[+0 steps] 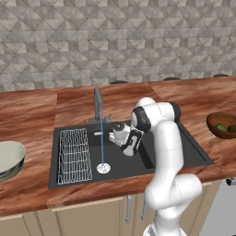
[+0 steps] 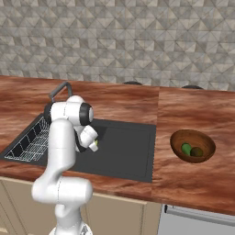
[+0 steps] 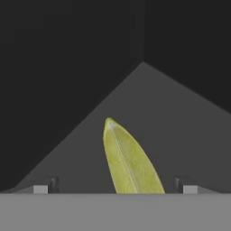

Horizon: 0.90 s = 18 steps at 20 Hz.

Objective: Pick the avocados from the sink and place them in one bowl. Place the lemon wedge in the other bowl. Then turn off the sink faucet.

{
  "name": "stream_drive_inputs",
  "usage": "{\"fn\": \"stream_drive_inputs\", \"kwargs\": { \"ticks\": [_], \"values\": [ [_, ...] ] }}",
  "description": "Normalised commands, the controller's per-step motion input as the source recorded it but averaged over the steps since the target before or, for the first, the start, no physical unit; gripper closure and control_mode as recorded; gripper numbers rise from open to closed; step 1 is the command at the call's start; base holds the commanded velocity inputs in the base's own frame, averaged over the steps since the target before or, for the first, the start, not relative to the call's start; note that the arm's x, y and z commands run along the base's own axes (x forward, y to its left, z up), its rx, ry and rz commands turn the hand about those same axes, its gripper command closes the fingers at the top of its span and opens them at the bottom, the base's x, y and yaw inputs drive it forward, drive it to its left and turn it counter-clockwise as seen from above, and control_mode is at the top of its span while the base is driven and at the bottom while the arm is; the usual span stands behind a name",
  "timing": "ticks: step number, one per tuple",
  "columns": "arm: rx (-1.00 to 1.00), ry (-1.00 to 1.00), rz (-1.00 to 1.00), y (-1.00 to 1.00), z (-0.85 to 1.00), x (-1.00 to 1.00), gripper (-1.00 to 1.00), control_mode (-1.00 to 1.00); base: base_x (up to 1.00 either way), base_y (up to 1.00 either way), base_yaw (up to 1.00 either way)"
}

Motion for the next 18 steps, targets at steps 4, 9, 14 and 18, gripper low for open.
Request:
{"fn": "stream_drive_inputs", "kwargs": {
  "ticks": [4, 9, 14, 18],
  "values": [
    [0.01, 0.04, 0.0, -0.34, -0.25, 0.44, -1.0, -1.0, 0.0, 0.0, 0.0],
    [0.0, 0.01, 0.0, -0.15, -0.38, 0.44, -1.0, -1.0, 0.0, 0.0, 0.0],
    [0.0, 0.0, 0.0, -0.08, -0.56, 0.48, -1.0, -1.0, 0.0, 0.0, 0.0],
    [0.0, 0.0, 0.0, -0.11, -0.6, 0.49, 1.0, -1.0, 0.0, 0.0, 0.0]
  ]
}}
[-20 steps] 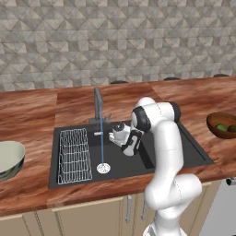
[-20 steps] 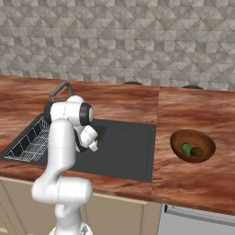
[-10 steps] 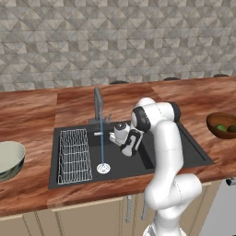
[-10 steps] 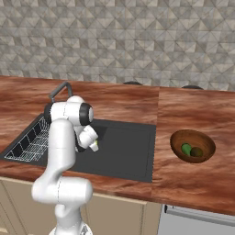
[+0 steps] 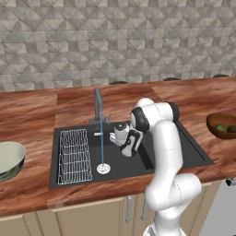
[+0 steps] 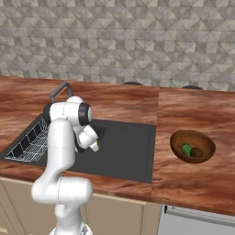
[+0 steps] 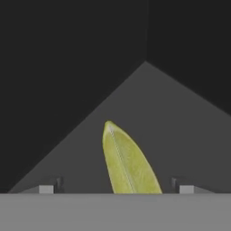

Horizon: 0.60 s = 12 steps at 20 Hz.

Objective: Pick the avocados from the sink and place them in one bowl. Place the lemon wedge in the other bowl. Then turn off the sink faucet.

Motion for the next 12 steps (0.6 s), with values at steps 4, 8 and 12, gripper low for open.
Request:
{"fn": "stream_drive_inputs", "kwargs": {
  "ticks": [4, 8, 12],
  "values": [
    [0.0, 0.0, 0.0, -0.03, -0.28, 0.33, 1.0, -1.0, 0.0, 0.0, 0.0],
    [0.0, 0.0, 0.0, 0.0, -0.08, 0.13, 1.0, -1.0, 0.0, 0.0, 0.0],
    [0.0, 0.0, 0.0, 0.0, -0.01, 0.04, 1.0, -1.0, 0.0, 0.0, 0.0]
  ]
}}
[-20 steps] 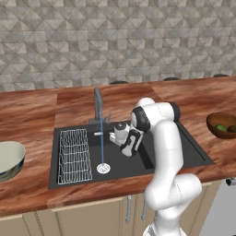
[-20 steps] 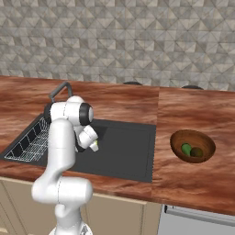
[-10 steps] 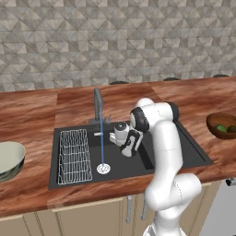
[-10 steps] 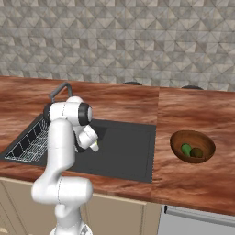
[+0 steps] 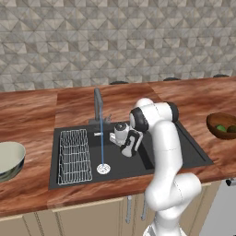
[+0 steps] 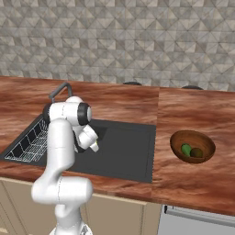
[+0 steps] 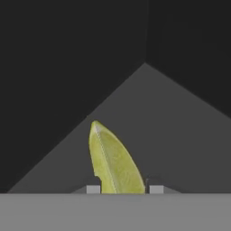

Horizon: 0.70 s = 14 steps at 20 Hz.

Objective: Pick the avocados from the sink and place them in one bowl. Place the lemon wedge in the other bowl. Then turn off the sink faucet.

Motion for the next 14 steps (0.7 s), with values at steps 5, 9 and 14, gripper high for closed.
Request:
{"fn": "stream_drive_inputs", "kwargs": {
  "ticks": [5, 9, 14],
  "values": [
    [0.0, 0.0, 0.0, 0.0, 0.0, 0.0, 1.0, -1.0, 0.0, 0.0, 0.0],
    [0.0, 0.0, 0.0, 0.0, 0.21, -0.09, 1.0, -1.0, 0.0, 0.0, 0.0],
    [0.0, 0.0, 0.0, 0.0, 0.56, -0.18, 1.0, -1.0, 0.0, 0.0, 0.0]
  ]
}}
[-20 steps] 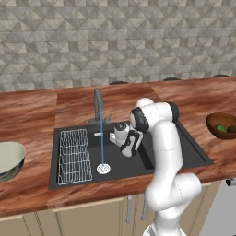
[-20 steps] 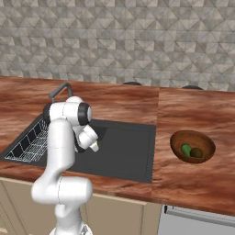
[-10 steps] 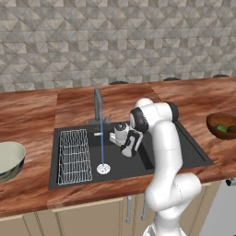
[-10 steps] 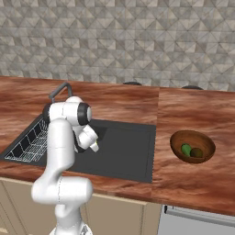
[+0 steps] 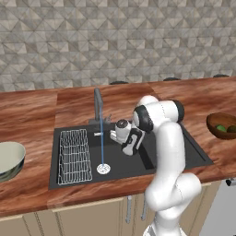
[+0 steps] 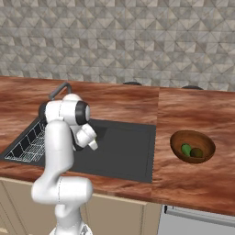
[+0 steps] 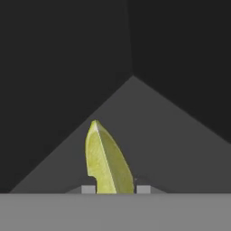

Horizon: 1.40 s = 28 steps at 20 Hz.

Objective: Pick the avocados from the sink and place them in one bowl. Place the lemon wedge in the other bowl. Then turn off the sink faucet.

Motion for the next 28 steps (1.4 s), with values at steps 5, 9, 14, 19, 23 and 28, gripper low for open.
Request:
{"fn": "stream_drive_inputs", "kwargs": {
  "ticks": [5, 9, 14, 19, 23, 28],
  "values": [
    [0.0, 0.0, 0.0, 0.0, 0.77, -0.38, 1.0, -1.0, 0.0, 0.0, 0.0],
    [0.0, 0.05, 0.0, 0.02, 0.91, -0.53, 1.0, -1.0, 0.0, 0.0, 0.0],
    [0.0, 0.12, 0.0, 0.0, 1.0, -0.57, 1.0, -1.0, 0.0, 0.0, 0.0],
    [0.0, 0.13, 0.0, 0.0, 1.0, -0.43, 1.0, -1.0, 0.0, 0.0, 0.0],
    [0.0, 0.1, 0.0, 0.0, 1.0, -0.12, 1.0, -1.0, 0.0, 0.0, 0.0],
    [0.0, 0.14, 0.0, 0.0, 1.0, -0.08, 1.0, -1.0, 0.0, 0.0, 0.0]
  ]
}}
